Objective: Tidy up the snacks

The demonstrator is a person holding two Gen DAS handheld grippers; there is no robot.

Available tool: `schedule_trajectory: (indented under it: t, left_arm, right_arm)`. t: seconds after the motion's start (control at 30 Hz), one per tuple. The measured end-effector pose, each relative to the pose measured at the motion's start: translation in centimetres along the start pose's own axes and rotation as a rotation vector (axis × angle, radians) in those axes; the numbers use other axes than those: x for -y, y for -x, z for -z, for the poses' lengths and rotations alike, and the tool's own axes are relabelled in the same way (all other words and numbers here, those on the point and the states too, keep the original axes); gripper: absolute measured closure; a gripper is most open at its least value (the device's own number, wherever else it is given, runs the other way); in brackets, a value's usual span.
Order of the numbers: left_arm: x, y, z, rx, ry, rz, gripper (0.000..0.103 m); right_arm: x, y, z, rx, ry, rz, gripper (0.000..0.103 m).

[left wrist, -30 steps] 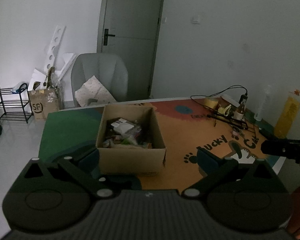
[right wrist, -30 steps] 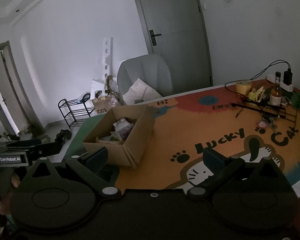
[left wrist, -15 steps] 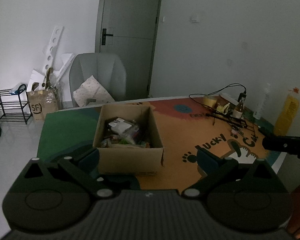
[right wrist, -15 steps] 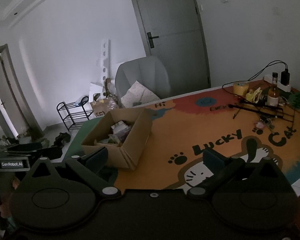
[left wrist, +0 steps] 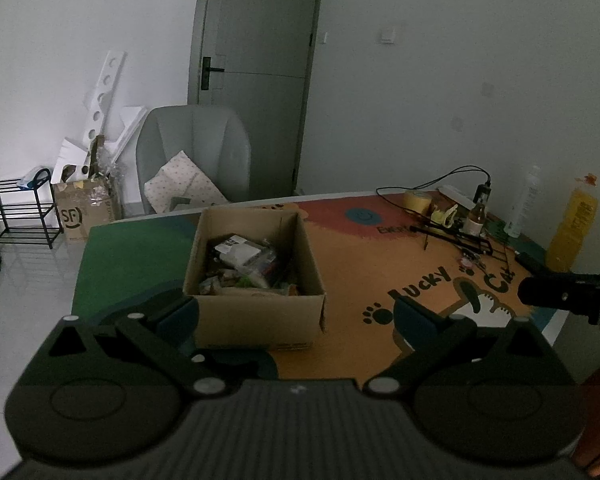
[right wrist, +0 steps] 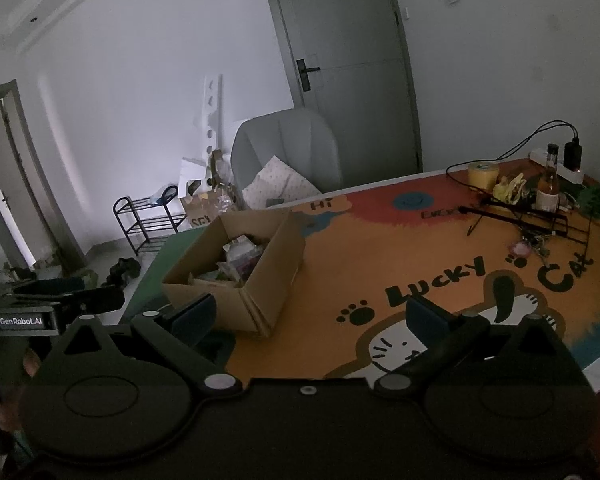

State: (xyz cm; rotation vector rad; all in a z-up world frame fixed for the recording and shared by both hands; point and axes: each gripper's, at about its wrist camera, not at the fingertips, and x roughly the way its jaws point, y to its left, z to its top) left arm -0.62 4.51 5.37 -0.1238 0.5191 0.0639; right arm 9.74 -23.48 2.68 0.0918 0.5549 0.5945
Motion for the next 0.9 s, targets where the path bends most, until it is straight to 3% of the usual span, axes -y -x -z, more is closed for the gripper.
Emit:
schedule_trajectory:
  t: [0.9]
  left_arm:
    - [1.1, -0.1, -0.1, 0.023, -0.018, 0.012, 0.0]
  right_arm:
    - [0.0, 0.0, 0.0, 0.002, 0.002, 0.002, 0.0]
